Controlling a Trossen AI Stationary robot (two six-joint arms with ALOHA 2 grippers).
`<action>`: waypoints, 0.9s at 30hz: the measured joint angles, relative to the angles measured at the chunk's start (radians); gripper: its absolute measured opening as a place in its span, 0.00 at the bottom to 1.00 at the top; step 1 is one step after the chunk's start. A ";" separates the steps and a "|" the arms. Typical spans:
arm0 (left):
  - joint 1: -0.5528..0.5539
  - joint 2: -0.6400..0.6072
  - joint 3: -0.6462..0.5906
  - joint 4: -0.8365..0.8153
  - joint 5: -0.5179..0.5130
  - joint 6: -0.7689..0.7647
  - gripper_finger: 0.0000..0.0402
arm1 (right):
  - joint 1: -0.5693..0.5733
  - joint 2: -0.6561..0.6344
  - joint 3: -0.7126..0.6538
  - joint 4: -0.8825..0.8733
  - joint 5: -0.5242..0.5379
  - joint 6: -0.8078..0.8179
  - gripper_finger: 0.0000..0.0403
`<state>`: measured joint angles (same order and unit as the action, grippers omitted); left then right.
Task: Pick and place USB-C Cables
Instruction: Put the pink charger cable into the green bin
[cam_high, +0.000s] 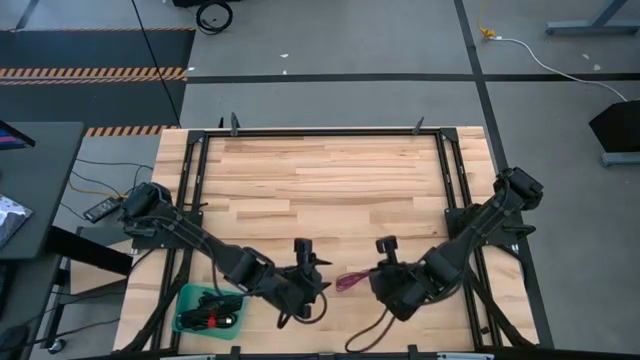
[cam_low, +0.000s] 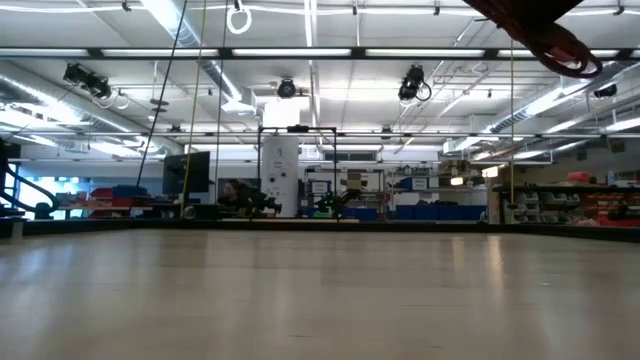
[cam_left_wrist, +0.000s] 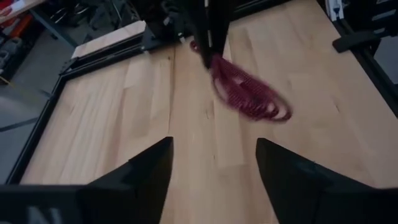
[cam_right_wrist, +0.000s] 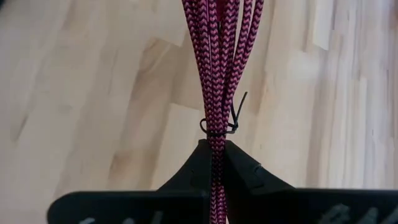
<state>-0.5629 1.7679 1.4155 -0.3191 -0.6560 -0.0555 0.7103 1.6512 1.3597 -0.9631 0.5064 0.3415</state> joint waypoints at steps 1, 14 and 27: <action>0.002 0.000 0.000 0.000 0.001 0.000 0.62 | -0.007 0.000 0.000 -0.001 0.000 -0.004 0.04; 0.005 0.018 0.002 0.014 0.131 0.036 0.82 | -0.078 0.000 0.000 0.000 -0.012 -0.028 0.04; 0.023 0.075 0.001 0.051 -0.048 0.092 0.83 | -0.087 0.000 0.000 0.068 -0.082 -0.073 0.04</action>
<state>-0.5396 1.8431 1.4166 -0.2680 -0.7039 0.0362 0.6229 1.6512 1.3594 -0.8948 0.4246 0.2687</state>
